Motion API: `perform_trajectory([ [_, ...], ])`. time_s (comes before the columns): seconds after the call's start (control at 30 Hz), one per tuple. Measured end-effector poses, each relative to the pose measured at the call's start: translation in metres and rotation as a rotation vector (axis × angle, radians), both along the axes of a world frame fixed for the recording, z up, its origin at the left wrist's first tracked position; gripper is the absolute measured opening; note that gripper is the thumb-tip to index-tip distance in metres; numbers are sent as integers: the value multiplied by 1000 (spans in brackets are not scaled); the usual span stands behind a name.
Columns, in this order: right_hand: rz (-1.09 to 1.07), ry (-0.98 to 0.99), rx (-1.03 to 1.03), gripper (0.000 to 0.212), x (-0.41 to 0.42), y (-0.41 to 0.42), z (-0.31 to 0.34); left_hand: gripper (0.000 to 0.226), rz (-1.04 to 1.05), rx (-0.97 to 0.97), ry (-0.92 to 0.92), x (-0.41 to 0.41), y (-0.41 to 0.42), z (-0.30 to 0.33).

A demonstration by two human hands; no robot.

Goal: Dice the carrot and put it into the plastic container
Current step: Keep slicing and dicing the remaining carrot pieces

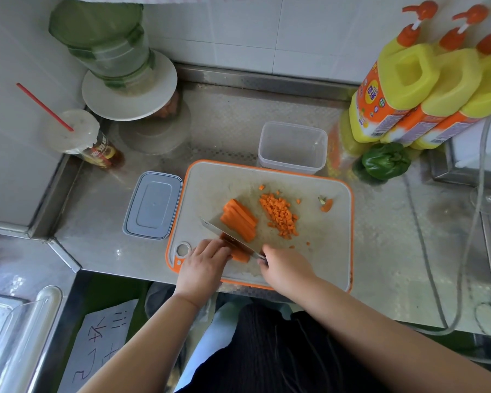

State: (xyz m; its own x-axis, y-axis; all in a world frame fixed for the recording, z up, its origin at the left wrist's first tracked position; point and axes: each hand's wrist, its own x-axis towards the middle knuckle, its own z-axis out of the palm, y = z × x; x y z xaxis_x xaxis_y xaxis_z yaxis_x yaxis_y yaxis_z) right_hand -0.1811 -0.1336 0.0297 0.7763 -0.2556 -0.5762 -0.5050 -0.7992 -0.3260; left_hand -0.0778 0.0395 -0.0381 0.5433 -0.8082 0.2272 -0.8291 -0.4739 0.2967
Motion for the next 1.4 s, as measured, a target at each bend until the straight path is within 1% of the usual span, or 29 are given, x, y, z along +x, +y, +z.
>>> perform_trajectory([
  [0.07, 18, 1, -4, 19, 0, -1, 1, 8, 49, -13, 42, -2, -3, -3],
  [0.17, 34, 3, -15, 20, 0, 0, 0, 16, 95, -50, 91, -6, -6, -4],
  [0.23, 36, 8, -19, 21, 0, -1, 0, 17, 101, -69, 111, -7, -6, -2],
  [0.33, 45, 16, -42, 25, 2, 0, 0, 12, 125, -79, 133, -9, -6, -2],
  [0.4, 49, 7, -45, 22, 3, 2, 2, 7, 139, -82, 131, -10, -7, -5],
  [0.53, 56, -16, -35, 23, 0, 9, 9, 17, 156, -113, 152, -10, -7, -7],
  [0.73, 33, -2, -12, 23, 3, 10, 12, 19, 166, -157, 168, -11, -7, -7],
  [0.9, 42, 120, -62, 7, 16, 13, 14, 10, 182, -161, 175, -11, -6, -10],
  [1.0, 52, 226, -71, 19, 28, 13, 18, 7, 188, -161, 176, -11, -6, -11],
  [1.1, 72, 270, -80, 25, 32, 13, 20, 16, 192, -171, 186, -12, -6, -10],
  [1.17, 94, 288, -79, 27, 30, 15, 18, 16, 198, -172, 192, -12, -6, -10],
  [1.23, 72, 297, -55, 25, 28, 18, 13, 11, 200, -168, 189, -12, -6, -12],
  [1.3, 14, 265, -27, 19, 26, 17, 7, 8, 186, -164, 181, -11, -4, -13],
  [1.4, -74, 208, 34, 17, 24, 14, 0, 14, 154, -129, 163, -11, -3, -13],
])
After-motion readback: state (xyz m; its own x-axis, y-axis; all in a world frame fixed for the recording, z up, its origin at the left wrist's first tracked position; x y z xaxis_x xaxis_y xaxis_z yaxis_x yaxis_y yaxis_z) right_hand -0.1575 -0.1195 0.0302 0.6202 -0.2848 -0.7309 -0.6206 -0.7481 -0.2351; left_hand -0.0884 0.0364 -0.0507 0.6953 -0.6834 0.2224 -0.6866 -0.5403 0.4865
